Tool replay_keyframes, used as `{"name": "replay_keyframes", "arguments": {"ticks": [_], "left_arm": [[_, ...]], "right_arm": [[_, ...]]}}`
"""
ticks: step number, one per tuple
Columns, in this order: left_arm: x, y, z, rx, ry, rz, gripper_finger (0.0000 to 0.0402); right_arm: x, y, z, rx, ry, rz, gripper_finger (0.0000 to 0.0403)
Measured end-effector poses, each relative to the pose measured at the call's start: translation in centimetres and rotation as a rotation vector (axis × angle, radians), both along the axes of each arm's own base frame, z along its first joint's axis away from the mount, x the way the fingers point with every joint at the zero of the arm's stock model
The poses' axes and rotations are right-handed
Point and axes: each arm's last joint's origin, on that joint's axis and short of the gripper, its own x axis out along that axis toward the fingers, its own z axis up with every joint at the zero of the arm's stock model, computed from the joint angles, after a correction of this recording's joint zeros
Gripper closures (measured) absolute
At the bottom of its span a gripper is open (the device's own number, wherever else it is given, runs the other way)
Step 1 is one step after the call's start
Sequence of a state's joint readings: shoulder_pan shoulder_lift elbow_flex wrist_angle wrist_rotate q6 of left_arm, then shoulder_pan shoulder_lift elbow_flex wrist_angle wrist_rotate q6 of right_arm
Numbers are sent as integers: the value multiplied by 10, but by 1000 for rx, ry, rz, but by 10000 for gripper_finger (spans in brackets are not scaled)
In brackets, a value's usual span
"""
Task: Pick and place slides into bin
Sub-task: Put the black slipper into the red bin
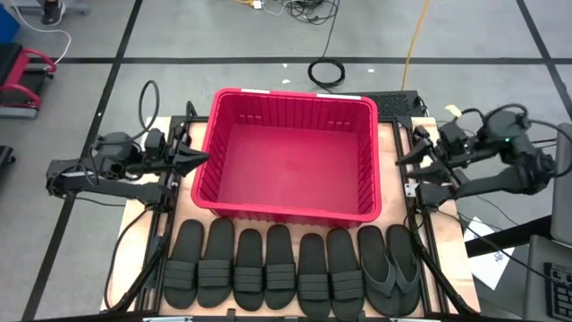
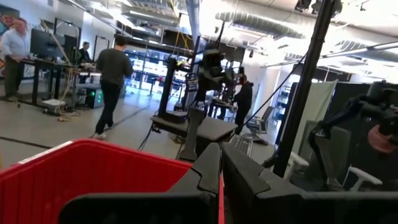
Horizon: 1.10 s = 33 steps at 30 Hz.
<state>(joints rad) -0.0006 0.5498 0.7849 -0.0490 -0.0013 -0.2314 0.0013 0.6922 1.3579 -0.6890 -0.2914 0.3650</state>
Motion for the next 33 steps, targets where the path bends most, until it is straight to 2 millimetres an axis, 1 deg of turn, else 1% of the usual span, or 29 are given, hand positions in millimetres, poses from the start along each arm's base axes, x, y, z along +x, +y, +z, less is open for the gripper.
{"name": "replay_keyframes", "arguments": {"ticks": [3,6,9,12,16,18,21,24,27,29,33], "left_arm": [[0,0,0,0,0,0,380],[0,0,0,0,-1,0,380],[0,0,0,0,0,0,380],[0,0,0,0,0,1,380],[0,0,0,13,0,4,380],[0,0,0,15,1,4,380],[0,0,0,30,2,7,380],[0,0,0,48,1,11,380],[0,0,0,71,2,16,380],[0,0,0,82,2,18,380],[0,0,-1,98,8,21,380]], "right_arm": [[6,3,6,79,188,100,210],[17,7,7,175,336,211,207],[27,12,5,262,441,313,207],[31,19,-2,310,565,384,207],[25,27,-16,322,779,410,207],[21,29,-22,310,868,389,206],[24,34,-30,291,924,375,206],[33,44,-46,314,976,399,206],[41,57,-68,353,1056,443,206],[42,64,-85,377,1126,451,206],[37,76,-120,424,1264,438,206]]}}
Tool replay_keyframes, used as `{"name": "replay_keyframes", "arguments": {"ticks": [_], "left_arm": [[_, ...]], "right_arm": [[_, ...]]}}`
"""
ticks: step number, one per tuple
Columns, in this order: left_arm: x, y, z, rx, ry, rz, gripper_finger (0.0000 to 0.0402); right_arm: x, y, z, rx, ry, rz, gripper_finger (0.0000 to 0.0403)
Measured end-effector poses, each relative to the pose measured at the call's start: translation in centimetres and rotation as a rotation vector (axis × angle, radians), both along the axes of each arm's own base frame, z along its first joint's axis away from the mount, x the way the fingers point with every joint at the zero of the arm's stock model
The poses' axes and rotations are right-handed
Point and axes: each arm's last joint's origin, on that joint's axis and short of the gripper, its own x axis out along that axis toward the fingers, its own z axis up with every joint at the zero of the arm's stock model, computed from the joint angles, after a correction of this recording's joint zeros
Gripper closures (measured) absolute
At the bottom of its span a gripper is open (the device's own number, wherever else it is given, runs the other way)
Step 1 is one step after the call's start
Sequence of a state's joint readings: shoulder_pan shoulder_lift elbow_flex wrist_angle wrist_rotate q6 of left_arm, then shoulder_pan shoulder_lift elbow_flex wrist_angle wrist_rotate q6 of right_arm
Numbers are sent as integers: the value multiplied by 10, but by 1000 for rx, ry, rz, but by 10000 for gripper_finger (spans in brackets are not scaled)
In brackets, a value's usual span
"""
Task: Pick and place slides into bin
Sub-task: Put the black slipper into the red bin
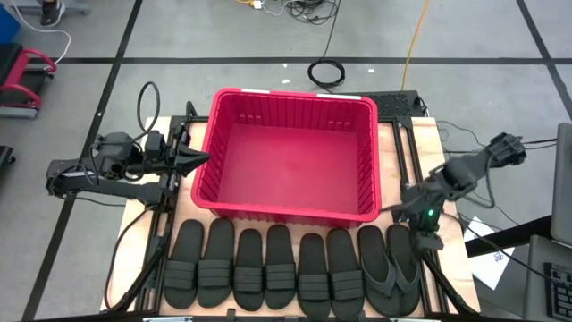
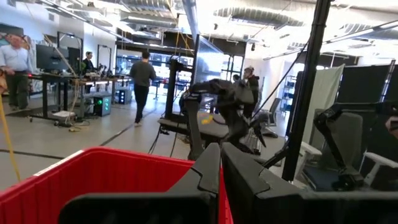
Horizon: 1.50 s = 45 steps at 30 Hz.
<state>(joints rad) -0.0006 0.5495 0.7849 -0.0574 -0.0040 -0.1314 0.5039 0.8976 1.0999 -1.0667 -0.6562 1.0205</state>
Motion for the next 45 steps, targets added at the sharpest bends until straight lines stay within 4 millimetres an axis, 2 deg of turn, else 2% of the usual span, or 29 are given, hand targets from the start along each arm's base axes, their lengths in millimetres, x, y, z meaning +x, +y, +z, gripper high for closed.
{"name": "replay_keyframes", "arguments": {"ticks": [13,20,25,34,45], "left_arm": [[0,0,0,1,-1,0,380],[0,0,0,-6,-2,-1,380],[0,0,0,-7,-3,3,380],[0,1,1,-17,-11,47,380],[0,1,1,-17,-11,47,380]], "right_arm": [[1,37,-100,173,182,-174,206],[-12,44,-135,110,330,-227,206],[-15,43,-145,72,334,-294,206],[-18,41,-167,6,479,-348,206],[-10,50,-175,13,474,-318,206]]}}
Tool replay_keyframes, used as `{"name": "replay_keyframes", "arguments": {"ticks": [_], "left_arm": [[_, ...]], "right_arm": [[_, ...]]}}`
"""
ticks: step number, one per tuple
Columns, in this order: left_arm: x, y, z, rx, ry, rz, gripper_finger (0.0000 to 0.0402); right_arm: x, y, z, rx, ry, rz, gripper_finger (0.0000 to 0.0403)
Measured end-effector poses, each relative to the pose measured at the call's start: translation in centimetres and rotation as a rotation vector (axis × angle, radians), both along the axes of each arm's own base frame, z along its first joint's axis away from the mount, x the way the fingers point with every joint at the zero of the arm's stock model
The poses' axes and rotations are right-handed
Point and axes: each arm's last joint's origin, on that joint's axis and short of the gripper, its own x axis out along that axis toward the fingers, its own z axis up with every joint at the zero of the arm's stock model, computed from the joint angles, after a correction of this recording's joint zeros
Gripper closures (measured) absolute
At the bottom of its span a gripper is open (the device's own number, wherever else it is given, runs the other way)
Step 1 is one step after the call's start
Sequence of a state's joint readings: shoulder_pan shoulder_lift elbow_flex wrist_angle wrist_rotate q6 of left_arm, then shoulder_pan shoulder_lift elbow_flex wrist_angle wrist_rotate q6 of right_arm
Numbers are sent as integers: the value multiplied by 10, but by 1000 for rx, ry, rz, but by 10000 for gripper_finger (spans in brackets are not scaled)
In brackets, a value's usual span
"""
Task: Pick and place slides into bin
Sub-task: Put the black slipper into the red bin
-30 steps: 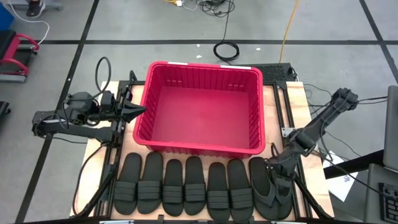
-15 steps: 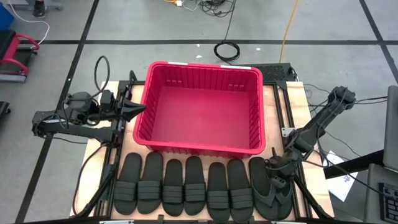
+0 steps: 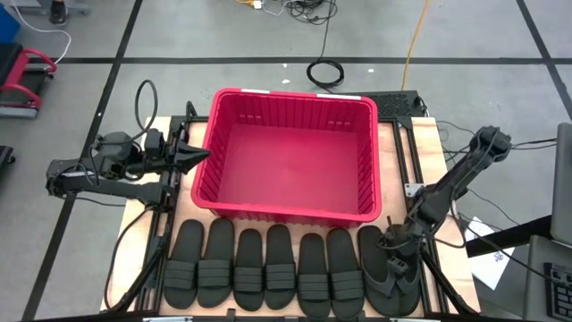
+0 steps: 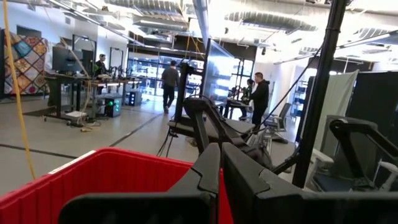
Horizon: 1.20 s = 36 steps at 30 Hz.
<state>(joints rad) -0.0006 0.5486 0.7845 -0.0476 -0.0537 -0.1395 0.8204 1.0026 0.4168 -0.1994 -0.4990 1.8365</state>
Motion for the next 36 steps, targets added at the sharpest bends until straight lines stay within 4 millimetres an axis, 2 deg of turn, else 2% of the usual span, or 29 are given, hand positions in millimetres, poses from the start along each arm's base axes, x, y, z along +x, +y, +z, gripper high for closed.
{"name": "replay_keyframes", "arguments": {"ticks": [5,7,9,14,15,27,31,36], "left_arm": [[0,0,0,-13,0,-3,380],[0,0,0,-13,-1,-2,380],[0,0,0,-13,0,-2,380],[0,0,0,2,1,0,380],[0,0,0,6,1,1,380],[0,0,0,-16,3,-4,380],[0,0,0,-27,3,-6,380],[0,0,0,-38,2,-8,380]], "right_arm": [[4,5,-6,-7,-21,31,208],[5,7,-6,21,-14,61,222],[4,8,-5,65,3,106,253],[4,9,2,125,-37,134,378],[4,9,3,128,-48,131,389],[8,9,8,107,-162,63,397],[9,8,8,85,-190,40,368],[7,6,4,43,-123,13,304]]}}
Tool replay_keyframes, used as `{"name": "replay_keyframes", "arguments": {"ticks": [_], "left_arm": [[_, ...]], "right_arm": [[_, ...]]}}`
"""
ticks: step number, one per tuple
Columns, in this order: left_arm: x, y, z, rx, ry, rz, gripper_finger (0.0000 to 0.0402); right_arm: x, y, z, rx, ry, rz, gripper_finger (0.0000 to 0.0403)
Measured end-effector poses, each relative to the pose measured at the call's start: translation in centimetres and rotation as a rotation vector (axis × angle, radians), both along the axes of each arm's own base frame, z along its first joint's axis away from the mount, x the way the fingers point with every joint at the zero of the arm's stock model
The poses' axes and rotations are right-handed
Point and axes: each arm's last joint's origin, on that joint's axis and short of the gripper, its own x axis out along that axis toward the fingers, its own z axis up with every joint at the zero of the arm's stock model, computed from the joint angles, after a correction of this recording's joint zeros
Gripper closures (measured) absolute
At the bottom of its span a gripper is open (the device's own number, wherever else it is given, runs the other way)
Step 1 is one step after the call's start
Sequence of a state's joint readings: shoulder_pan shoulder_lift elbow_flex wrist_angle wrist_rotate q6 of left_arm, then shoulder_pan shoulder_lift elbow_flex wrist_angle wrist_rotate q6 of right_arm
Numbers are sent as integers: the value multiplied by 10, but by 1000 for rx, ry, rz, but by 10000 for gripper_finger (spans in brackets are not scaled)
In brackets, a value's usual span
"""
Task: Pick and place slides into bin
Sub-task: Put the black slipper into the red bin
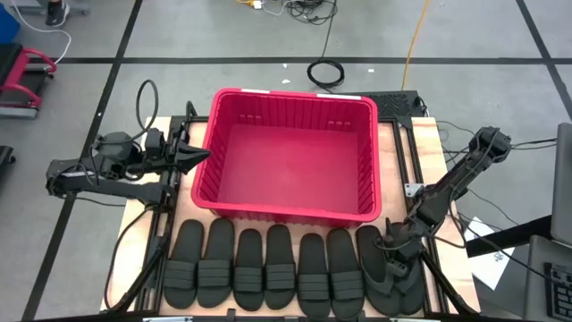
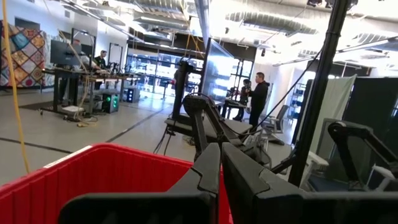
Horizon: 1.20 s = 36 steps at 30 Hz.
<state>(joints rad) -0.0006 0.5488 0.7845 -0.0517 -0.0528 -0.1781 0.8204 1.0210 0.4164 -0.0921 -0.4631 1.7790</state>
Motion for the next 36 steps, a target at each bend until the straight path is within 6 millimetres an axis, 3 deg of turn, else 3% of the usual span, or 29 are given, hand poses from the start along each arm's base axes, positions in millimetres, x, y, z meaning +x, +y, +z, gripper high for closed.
{"name": "replay_keyframes", "arguments": {"ticks": [6,13,17,22,31,36], "left_arm": [[0,0,0,-1,0,0,380],[0,0,0,-1,0,0,380],[0,0,0,9,1,2,380],[0,0,0,23,1,5,380],[0,0,-1,51,8,10,380],[0,0,-1,51,9,10,380]], "right_arm": [[-4,-5,-10,-47,46,-34,242],[-5,-7,-19,30,37,-70,231],[-5,-5,-18,121,31,-60,275],[-1,-1,-11,186,-31,-70,388],[1,4,11,271,2,-57,400],[1,3,35,367,-48,-73,401]]}}
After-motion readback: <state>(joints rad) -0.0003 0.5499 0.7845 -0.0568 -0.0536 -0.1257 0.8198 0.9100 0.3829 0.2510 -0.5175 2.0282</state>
